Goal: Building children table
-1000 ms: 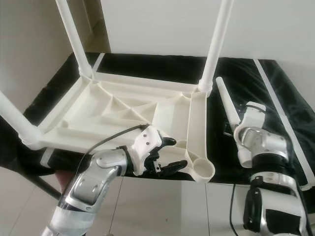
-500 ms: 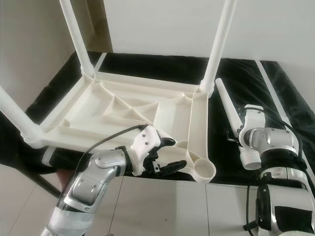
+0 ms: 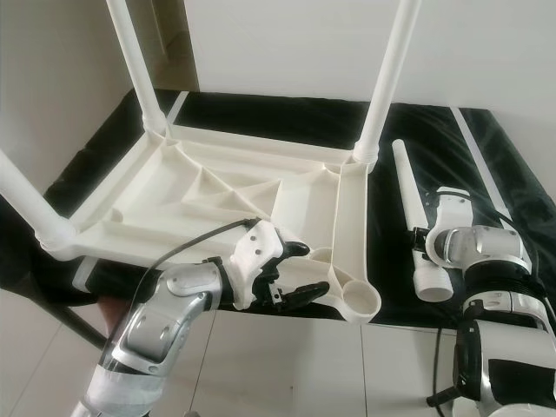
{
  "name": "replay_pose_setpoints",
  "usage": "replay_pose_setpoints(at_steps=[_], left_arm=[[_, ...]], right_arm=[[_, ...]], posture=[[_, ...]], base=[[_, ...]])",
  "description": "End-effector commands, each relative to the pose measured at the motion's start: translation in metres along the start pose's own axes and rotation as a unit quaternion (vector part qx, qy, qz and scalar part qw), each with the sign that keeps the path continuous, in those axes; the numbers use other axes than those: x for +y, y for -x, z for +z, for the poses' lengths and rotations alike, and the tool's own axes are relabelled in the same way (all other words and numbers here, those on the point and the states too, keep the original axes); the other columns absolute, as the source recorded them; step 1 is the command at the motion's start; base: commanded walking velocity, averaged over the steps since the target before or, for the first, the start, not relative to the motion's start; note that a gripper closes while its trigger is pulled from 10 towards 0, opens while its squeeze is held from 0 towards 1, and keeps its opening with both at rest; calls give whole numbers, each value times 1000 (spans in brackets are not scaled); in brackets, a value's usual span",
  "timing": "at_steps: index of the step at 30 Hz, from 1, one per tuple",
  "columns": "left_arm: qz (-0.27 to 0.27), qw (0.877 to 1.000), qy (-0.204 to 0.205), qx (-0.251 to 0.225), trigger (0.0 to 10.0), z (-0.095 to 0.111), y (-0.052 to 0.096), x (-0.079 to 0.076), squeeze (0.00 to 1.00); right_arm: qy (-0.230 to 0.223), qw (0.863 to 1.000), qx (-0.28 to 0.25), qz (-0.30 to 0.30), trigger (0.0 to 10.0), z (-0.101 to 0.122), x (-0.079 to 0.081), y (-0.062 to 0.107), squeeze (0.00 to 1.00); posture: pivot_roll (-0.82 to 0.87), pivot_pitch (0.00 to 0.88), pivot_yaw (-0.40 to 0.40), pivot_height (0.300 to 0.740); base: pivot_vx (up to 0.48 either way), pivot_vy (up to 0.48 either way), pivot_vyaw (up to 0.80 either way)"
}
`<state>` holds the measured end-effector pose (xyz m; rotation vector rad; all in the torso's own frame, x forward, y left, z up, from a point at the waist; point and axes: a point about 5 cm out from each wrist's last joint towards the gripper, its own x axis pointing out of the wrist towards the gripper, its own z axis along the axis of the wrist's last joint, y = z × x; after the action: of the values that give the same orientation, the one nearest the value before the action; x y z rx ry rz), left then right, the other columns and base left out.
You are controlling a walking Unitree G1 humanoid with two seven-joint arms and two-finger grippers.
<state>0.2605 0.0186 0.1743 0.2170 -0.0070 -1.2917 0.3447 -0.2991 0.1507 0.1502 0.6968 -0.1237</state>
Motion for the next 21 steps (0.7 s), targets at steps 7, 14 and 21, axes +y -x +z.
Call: replay_pose_setpoints(at_steps=[7,14,21], left_arm=[[53,999,7,-7,10000,3,-4,6,0],[44,999,19,-18,10000,7,-5,11,0],[39,998,34,-35,10000,13,-5,16,0]], right_arm=[[-73,997,-10,33,0,-9,3,-3,0],[-108,987,-108,40,10000,7,0,12,0],[-118,977,-173,29,10000,14,-3,27,0]], posture=[[6,74,6,740],[-19,59,20,740],[-27,52,26,740]], base=[[0,0,0],[0,0,0],[0,0,0]])
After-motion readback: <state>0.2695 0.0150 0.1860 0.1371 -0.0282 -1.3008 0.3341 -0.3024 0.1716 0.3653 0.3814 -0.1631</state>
